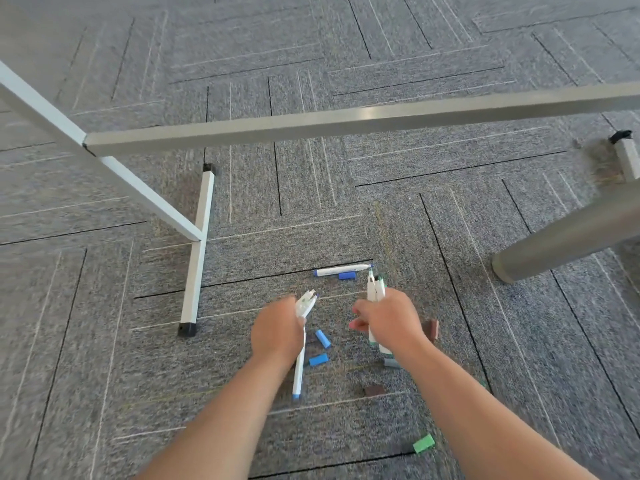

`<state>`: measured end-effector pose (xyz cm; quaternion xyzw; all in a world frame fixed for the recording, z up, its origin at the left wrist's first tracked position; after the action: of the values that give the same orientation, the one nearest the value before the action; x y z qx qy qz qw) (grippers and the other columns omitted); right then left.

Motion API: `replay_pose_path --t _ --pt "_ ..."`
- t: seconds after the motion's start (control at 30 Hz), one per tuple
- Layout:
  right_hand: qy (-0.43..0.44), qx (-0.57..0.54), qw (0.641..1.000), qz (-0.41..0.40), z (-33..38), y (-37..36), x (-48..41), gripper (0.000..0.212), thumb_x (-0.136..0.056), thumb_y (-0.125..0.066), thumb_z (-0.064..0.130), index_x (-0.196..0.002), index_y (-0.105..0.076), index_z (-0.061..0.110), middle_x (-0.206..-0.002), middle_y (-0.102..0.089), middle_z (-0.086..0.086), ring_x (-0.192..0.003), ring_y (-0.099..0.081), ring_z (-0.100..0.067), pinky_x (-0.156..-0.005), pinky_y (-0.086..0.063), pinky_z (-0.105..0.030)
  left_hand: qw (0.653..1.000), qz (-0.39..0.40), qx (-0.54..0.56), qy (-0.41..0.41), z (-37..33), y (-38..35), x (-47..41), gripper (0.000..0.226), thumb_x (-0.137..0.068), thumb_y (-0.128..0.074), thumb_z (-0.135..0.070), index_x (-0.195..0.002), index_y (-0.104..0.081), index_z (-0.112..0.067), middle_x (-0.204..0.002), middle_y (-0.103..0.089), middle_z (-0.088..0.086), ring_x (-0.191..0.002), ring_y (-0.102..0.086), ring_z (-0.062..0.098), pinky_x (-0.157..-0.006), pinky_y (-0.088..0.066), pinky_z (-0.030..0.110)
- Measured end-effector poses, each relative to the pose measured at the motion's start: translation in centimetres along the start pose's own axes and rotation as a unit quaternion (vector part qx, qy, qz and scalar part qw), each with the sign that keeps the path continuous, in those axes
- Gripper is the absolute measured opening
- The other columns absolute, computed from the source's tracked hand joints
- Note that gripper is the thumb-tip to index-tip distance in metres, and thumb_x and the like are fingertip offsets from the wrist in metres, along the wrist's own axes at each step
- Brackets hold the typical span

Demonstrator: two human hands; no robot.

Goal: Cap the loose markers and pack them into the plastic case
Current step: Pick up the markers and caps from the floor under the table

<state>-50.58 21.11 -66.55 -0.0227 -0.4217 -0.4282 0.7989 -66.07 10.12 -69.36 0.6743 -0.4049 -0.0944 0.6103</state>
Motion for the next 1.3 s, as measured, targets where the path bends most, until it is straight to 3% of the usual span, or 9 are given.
replay_pose_path --t 0.17,0.3,0.4,0.5,0.6,0.7,0.93,1.2,1.3 --pt "0.022 0.017 0.999 -0.02 -0.1 -1.2 -0.8 0.013 -0.098 -0.056 0.016 -0.092 -0.067 0.012 -0.071 -0.067 -0.006 -0.057 -0.056 -0.018 -0.055 -0.049 -0.032 1.0 0.008 0.0 -0.012 -0.3 -0.3 -0.3 0.031 -0.097 -0.044 -0.008 -0.068 -0.04 -0.018 -0.081 -0.049 0.0 -0.059 -0.04 0.011 -0.055 -0.036 0.026" --pt "0.036 0.069 0.995 -0.061 0.2 -1.9 -2.2 0.02 -0.098 -0.058 0.026 -0.083 -0.061 0.013 -0.062 -0.053 -0.002 -0.052 -0.042 -0.016 -0.052 -0.037 -0.032 0.998 0.017 0.051 -0.02 -0.7 1.0 -0.7 0.019 -0.097 -0.052 -0.017 -0.078 -0.047 -0.015 -0.078 -0.053 0.001 -0.058 -0.047 0.011 -0.051 -0.044 0.03" --pt "0.09 0.161 0.979 -0.087 1.7 -2.2 -3.8 0.019 -0.1 -0.054 0.027 -0.083 -0.06 0.022 -0.065 -0.059 0.002 -0.052 -0.047 -0.015 -0.051 -0.043 -0.032 0.968 -0.033 0.249 -0.01 -1.2 4.5 -0.4 0.008 -0.092 -0.058 -0.021 -0.087 -0.055 -0.016 -0.071 -0.06 0.002 -0.054 -0.052 0.017 -0.05 -0.048 0.04" --pt "0.165 0.312 0.929 -0.108 3.9 -2.6 -5.3 0.016 -0.101 -0.05 0.024 -0.103 -0.064 0.017 -0.089 -0.065 0.0 -0.071 -0.062 -0.019 -0.061 -0.051 -0.032 0.918 -0.056 0.392 -0.024 -2.3 8.7 1.4 0.017 -0.091 -0.06 -0.019 -0.077 -0.052 -0.013 -0.06 -0.047 0.0 -0.049 -0.042 0.014 -0.044 -0.039 0.029" --pt "0.204 0.412 0.881 -0.109 5.5 -3.3 -6.6 0.021 -0.098 -0.05 0.019 -0.116 -0.06 0.018 -0.119 -0.056 -0.006 -0.091 -0.062 -0.028 -0.069 -0.048 -0.036 0.89 -0.042 0.453 -0.035 -3.0 11.2 3.1 0.02 -0.093 -0.061 -0.017 -0.08 -0.051 -0.006 -0.062 -0.045 0.001 -0.048 -0.04 0.01 -0.042 -0.035 0.018" --pt "0.166 0.475 0.86 -0.086 5.7 -4.1 -7.7 0.022 -0.093 -0.06 0.007 -0.111 -0.063 0.017 -0.124 -0.051 -0.002 -0.073 -0.06 -0.019 -0.059 -0.052 -0.031 0.873 -0.015 0.488 -0.026 -3.2 11.4 3.9 0.008 -0.093 -0.061 -0.022 -0.091 -0.059 -0.014 -0.07 -0.053 0.003 -0.053 -0.045 0.006 -0.045 -0.039 0.014" --pt "0.154 0.515 0.84 -0.071 5.5 -5.2 -7.3 0.033 -0.088 -0.063 -0.001 -0.118 -0.061 0.012 -0.133 -0.048 -0.007 -0.085 -0.065 -0.025 -0.066 -0.057 -0.034 0.851 0.02 0.525 -0.002 -2.7 10.5 3.4 0.011 -0.093 -0.061 -0.022 -0.099 -0.059 -0.031 -0.079 -0.072 0.001 -0.064 -0.062 0.006 -0.055 -0.049 0.019" --pt "0.144 0.528 0.836 -0.048 2.7 -4.9 -4.6 0.013 -0.094 -0.056 0.011 -0.103 -0.063 0.017 -0.085 -0.06 0.003 -0.07 -0.061 -0.018 -0.056 -0.047 -0.031 0.866 -0.003 0.5 0.016 -2.8 10.3 2.4 0.007 -0.091 -0.063 -0.023 -0.095 -0.064 -0.017 -0.075 -0.058 0.004 -0.066 -0.05 0.014 -0.054 -0.039 0.022" --pt "0.142 0.511 0.848 -0.021 1.2 -4.2 -3.4 0.009 -0.096 -0.058 0.021 -0.104 -0.062 0.021 -0.083 -0.062 0.005 -0.068 -0.062 -0.014 -0.055 -0.051 -0.029 0.865 -0.011 0.501 0.01 -2.7 10.1 2.8 0.016 -0.092 -0.065 -0.024 -0.095 -0.063 -0.008 -0.074 -0.055 0.006 -0.066 -0.049 0.016 -0.058 -0.04 0.026"
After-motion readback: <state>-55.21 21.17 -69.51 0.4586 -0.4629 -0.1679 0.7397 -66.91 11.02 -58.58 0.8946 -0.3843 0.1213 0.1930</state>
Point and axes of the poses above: each hand's wrist, its own x-axis away from the middle knuckle, its own y-axis out of the back of the hand, z = x × y, the point moved 3 cm from there along -x, towards the middle knuckle
